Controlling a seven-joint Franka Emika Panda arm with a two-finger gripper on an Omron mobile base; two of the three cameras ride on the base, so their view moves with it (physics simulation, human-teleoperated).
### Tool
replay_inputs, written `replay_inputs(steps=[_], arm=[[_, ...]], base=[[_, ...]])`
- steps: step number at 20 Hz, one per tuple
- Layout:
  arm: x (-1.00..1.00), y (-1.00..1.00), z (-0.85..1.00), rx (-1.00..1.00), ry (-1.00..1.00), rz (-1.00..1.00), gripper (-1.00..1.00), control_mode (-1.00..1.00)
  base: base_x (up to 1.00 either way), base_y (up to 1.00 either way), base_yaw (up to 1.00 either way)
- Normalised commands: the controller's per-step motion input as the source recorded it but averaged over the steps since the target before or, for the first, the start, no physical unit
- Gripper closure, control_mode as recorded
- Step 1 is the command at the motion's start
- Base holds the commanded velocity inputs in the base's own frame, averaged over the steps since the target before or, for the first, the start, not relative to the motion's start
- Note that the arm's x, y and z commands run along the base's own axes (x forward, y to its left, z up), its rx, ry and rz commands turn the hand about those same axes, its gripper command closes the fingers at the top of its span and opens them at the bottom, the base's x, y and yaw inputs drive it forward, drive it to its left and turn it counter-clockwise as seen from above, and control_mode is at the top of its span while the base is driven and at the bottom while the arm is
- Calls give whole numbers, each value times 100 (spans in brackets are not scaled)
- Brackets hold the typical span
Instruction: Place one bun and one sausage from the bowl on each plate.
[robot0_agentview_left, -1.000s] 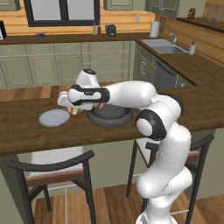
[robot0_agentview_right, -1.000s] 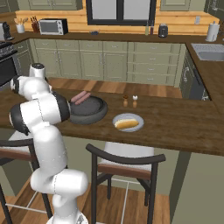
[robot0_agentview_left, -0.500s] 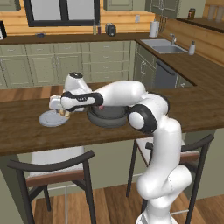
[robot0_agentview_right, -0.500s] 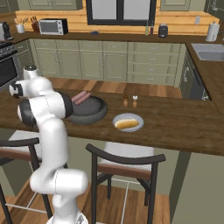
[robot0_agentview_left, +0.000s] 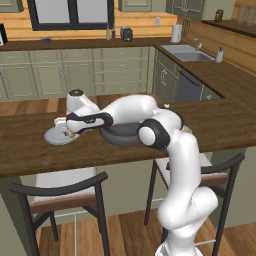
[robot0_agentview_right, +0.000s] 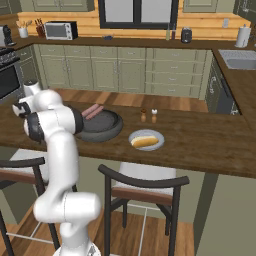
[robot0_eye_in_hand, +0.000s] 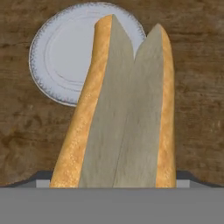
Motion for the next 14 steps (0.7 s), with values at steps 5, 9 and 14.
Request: replay_inputs(steps=[5, 9, 14], arm=[[60, 28, -9, -5, 0, 0, 100, -100], [68, 38, -19, -7, 0, 0, -100, -100], [65, 8, -22, -1, -2, 0, -100, -100]], base=[[0, 0, 0], [0, 0, 0], [0, 0, 0]])
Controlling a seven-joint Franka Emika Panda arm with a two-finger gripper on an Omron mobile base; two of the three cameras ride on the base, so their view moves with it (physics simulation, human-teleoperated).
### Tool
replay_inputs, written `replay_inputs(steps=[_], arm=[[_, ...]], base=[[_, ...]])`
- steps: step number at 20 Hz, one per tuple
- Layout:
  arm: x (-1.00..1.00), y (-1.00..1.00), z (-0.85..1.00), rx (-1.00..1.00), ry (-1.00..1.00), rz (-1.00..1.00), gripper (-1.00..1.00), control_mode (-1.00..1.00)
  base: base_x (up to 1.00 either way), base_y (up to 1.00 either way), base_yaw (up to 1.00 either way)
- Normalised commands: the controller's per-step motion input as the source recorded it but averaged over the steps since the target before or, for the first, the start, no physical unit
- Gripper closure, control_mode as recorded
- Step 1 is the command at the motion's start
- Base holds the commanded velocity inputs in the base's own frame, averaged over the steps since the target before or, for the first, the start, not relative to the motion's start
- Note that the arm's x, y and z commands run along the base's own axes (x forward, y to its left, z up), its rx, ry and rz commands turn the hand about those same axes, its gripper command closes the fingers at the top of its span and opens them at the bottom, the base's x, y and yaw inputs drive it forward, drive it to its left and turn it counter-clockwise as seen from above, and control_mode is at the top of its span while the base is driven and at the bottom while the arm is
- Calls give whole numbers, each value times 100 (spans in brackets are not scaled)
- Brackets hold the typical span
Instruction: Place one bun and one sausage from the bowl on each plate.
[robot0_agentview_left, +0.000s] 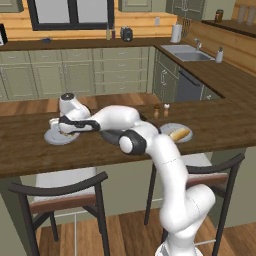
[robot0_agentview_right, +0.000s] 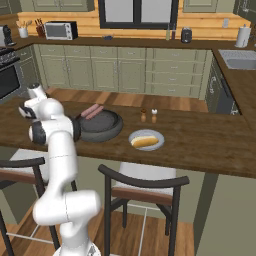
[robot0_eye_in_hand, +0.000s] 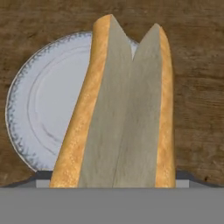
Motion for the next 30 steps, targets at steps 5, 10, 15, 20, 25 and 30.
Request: replay_inputs(steps=[5, 10, 15, 20, 25, 30], arm=[[19, -5, -16, 0, -5, 0, -100, -100], [-83, -30, 0, 0, -22, 0, -100, -100], [-100, -88, 0, 2, -26, 0, -100, -100], [-100, -100, 5, 0, -15, 0, -100, -100], [-47, -100, 72, 7, -13, -5, -100, -100], [30, -100, 86, 17, -1, -9, -100, -100]], base=[[0, 0, 0], [0, 0, 0], [0, 0, 0], [0, 0, 0], [0, 0, 0], [0, 0, 0]])
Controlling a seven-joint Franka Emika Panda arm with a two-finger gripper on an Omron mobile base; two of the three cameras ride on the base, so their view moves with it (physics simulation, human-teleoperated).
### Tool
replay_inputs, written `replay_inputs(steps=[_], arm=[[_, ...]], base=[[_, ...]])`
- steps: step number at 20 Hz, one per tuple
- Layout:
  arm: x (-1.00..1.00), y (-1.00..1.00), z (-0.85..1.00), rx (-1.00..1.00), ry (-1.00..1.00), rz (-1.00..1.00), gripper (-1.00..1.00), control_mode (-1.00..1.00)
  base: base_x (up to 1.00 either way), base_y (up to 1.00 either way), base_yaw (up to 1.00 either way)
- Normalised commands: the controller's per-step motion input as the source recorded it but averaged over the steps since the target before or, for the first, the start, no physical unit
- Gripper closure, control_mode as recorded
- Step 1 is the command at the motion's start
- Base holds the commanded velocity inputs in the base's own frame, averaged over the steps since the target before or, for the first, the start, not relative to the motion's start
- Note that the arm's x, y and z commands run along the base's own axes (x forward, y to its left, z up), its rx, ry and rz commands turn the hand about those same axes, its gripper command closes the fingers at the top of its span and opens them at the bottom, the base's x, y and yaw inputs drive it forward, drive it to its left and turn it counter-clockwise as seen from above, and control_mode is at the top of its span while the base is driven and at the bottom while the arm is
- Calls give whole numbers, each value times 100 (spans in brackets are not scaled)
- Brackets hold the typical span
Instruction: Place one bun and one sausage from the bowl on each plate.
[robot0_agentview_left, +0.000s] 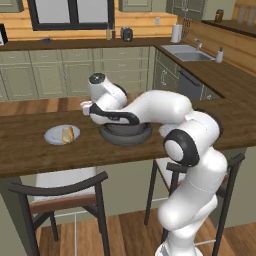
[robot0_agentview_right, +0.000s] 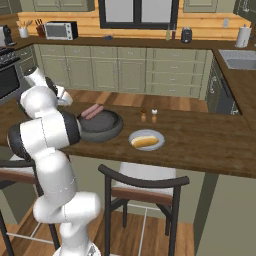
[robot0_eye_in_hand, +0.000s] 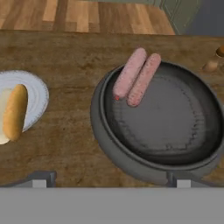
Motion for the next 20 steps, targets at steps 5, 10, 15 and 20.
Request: replay_inputs(steps=[5, 10, 15, 20], arm=[[62, -100, -42, 20, 0, -1, -100, -100], [60, -63, -19, 30, 0, -1, -100, -100], [40, 36, 24, 0, 6, -5, -100, -100], [46, 55, 4, -10, 26, -5, -100, -100]], base=[[0, 0, 0], [0, 0, 0], [0, 0, 0], [0, 0, 0]])
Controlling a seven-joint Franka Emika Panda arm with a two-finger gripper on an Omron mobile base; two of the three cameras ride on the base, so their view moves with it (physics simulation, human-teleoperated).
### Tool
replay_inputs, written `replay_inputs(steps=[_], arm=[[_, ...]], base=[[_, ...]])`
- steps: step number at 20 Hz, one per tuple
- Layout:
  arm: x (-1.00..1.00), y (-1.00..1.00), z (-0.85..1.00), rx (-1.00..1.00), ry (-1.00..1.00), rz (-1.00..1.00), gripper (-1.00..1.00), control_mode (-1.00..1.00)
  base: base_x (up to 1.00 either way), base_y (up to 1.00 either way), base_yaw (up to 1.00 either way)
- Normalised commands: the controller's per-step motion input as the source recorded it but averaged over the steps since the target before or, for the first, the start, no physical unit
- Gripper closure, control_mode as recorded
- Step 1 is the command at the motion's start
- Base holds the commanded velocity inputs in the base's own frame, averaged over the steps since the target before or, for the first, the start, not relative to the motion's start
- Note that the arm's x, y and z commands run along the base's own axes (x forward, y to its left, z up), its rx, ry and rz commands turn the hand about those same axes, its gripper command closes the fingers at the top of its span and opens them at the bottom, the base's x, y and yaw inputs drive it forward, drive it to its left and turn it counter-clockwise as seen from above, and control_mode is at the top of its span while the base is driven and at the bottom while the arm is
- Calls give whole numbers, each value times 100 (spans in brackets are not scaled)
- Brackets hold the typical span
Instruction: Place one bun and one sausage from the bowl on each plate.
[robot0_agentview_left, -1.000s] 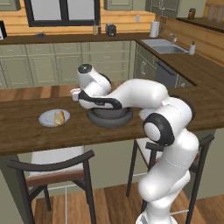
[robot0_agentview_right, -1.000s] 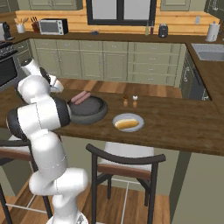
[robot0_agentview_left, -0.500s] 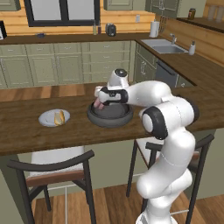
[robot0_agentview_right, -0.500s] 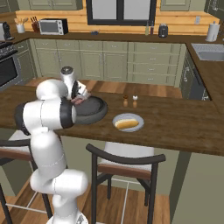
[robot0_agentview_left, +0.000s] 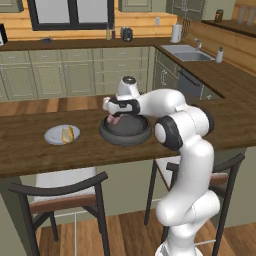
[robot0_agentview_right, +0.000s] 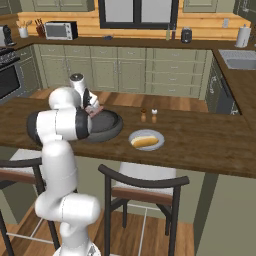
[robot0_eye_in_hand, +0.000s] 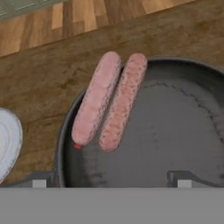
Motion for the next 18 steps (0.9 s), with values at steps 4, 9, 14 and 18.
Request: replay_inputs(steps=[4, 9, 14, 18], arm=[[6, 21, -7, 0, 3, 0, -100, -100], [7, 5, -55, -8, 2, 0, -100, -100], [11, 5, -38, -6, 3, -1, -100, -100], [31, 22, 0, -6, 13, -4, -100, -100]], base=[[0, 0, 0], [0, 0, 0], [0, 0, 0], [0, 0, 0]])
